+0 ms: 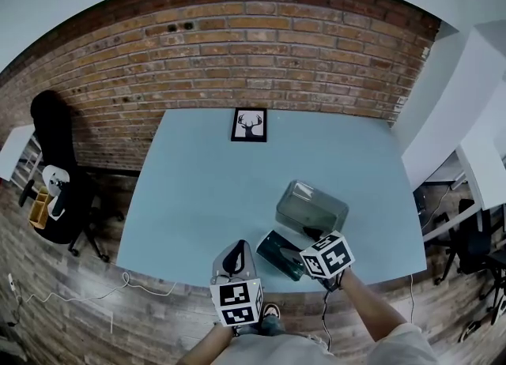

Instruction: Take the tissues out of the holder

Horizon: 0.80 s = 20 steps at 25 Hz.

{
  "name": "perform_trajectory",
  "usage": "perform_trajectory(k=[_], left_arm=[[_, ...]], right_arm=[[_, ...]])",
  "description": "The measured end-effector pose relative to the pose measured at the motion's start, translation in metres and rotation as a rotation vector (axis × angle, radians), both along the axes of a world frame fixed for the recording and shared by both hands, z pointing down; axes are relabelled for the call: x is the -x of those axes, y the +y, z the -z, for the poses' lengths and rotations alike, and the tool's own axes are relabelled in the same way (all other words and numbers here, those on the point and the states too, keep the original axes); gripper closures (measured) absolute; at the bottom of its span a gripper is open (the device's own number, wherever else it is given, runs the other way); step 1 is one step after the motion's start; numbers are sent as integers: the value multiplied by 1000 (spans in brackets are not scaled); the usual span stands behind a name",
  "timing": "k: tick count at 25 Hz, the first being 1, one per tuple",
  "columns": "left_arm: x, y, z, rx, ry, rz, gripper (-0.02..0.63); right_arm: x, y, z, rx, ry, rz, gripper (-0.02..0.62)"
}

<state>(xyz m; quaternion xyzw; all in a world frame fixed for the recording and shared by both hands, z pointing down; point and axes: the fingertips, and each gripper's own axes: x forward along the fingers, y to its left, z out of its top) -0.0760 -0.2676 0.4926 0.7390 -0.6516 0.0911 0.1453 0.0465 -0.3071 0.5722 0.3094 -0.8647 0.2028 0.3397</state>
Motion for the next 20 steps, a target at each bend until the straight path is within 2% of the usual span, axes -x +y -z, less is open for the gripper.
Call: perform_trajectory(k=[5, 8, 12, 17, 20], left_arm=[[-8, -3, 8, -13, 5, -28, 598], [-15, -6, 12, -23, 7, -47, 598], [-25, -8, 19, -40, 2, -74, 598], [-31, -11, 24, -51, -10, -91, 598], [-36, -11, 25, -56, -10, -103, 598]], right_arm=[[-12, -9, 36, -38, -85, -123, 233], [-23, -14, 52, -96, -141, -207, 302], [-39, -15, 59, -128, -220, -318, 308], [-63, -13, 65, -171, -264, -478, 356], [-76, -8, 67, -207, -255, -552, 441]])
